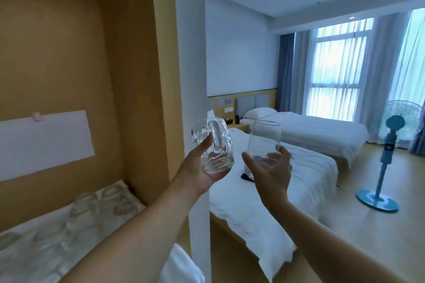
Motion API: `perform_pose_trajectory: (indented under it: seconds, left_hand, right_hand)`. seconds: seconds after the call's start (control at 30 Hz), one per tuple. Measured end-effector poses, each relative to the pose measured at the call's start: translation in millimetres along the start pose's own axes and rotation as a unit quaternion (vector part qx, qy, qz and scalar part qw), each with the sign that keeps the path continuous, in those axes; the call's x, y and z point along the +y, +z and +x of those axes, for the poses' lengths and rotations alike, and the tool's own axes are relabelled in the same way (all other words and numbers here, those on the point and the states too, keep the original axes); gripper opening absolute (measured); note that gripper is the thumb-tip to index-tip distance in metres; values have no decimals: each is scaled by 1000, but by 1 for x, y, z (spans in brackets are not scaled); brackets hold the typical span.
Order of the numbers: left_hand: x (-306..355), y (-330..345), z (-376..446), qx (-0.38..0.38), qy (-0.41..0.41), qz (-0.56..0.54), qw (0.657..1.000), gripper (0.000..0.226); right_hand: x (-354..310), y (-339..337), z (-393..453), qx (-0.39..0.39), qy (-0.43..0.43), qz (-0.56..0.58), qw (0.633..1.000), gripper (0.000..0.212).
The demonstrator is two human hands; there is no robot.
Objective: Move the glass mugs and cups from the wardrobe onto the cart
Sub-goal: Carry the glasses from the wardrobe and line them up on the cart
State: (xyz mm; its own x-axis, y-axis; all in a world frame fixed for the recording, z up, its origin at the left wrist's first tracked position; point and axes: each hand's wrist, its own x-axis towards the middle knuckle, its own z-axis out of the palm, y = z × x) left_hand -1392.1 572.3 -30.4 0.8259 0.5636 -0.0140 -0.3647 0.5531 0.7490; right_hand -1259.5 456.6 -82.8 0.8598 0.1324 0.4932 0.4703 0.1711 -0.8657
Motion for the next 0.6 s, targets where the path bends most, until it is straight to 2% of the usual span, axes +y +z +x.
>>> perform_pose_trajectory:
  seconds: [0.13, 0.27, 0.33, 0.5, 0.6]
  left_hand:
    - [-49, 50, 32, -15, -35, 11, 999, 66]
    - [-103, 99, 60, -62, -69, 16, 996, 50]
    - [-128, 122, 73, -86, -90, 30, 992, 52]
    - [-191, 175, 106, -134, -144, 75, 978, 76]
    - [-228, 201, 118, -146, -182, 88, 968, 72]
  right_hand:
    - [21, -66, 33, 29, -3, -36, 999, 95]
    - [43, -132, 64, 57, -9, -62, 996, 89]
    - [53, -163, 78, 69, -8, -83, 994, 90]
    - [71, -238, 104, 112, 20, -108, 988, 96]
    - [83, -277, 112, 143, 36, -120, 982, 96]
